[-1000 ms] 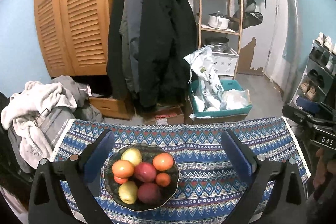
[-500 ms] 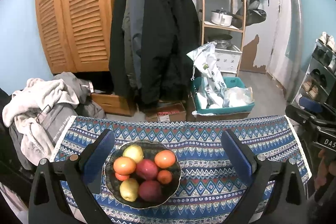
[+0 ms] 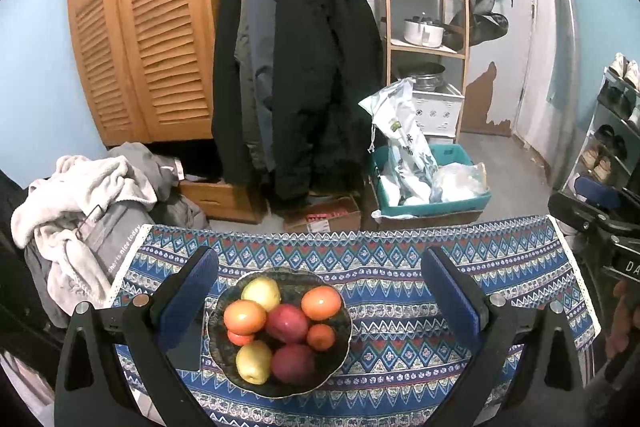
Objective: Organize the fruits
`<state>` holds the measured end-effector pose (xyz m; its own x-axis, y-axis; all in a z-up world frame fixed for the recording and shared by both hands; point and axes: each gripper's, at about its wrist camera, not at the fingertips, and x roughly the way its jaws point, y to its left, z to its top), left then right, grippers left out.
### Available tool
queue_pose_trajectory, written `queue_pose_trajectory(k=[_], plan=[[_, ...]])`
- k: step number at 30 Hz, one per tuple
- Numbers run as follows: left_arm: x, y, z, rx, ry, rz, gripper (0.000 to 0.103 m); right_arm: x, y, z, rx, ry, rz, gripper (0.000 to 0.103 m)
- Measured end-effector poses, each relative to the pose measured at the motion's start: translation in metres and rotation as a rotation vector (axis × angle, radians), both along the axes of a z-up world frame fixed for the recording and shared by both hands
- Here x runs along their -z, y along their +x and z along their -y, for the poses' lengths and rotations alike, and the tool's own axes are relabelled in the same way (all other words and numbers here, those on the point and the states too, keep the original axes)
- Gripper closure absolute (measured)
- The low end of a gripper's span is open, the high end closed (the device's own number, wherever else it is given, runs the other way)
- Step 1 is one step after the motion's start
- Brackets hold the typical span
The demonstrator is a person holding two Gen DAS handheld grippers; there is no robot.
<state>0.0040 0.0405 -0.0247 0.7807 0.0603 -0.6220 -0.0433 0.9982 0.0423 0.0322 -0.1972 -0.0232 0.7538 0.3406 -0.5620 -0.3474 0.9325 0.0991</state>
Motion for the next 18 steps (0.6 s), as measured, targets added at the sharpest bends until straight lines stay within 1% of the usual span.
queue_pose_trajectory(k=[9, 18], plan=[[0.0007, 0.0005, -0.0010, -0.004, -0.002, -0.013, 0.001, -0.0012, 0.0002, -0.0012, -0.002, 0.000, -0.001, 0.020], [0.0034, 0.0021, 0.0025, -0.001, 0.023, -0.023, 0.001, -0.0002, -0.0012, -0.0050, -0.006, -0.008, -0.010, 0.020]])
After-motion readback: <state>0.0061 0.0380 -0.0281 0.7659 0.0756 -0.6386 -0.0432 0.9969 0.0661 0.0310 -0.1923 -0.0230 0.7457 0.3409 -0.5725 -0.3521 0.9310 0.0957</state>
